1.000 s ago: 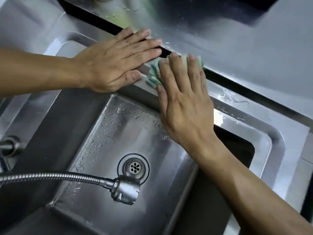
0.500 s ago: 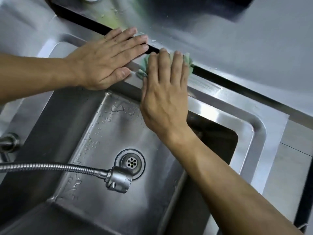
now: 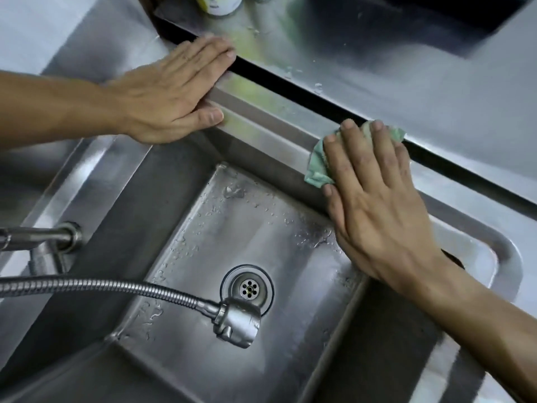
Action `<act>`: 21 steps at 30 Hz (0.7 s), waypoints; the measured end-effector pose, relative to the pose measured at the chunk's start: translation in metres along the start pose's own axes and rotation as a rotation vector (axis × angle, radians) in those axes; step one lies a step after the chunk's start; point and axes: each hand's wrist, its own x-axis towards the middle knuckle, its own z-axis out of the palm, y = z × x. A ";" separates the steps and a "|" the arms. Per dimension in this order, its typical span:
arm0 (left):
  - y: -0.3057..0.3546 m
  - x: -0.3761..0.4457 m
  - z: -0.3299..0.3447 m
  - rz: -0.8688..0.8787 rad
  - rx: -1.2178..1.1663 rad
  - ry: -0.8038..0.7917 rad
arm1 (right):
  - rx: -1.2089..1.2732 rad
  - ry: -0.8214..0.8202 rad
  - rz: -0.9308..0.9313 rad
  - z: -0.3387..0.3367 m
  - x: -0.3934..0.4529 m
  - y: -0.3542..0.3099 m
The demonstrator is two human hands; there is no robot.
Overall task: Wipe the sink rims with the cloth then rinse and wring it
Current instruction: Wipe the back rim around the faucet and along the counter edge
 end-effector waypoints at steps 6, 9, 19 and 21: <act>-0.004 -0.011 0.010 -0.106 -0.107 0.066 | 0.024 0.082 -0.069 0.028 0.105 -0.079; -0.008 -0.012 0.014 -0.098 -0.100 0.114 | 0.055 0.071 -0.089 0.032 0.130 -0.093; -0.008 -0.015 0.011 -0.046 -0.102 0.126 | -0.007 -0.079 0.168 -0.013 -0.036 0.010; -0.006 -0.010 0.008 0.081 -0.068 0.119 | 0.004 -0.006 0.240 -0.004 -0.007 -0.016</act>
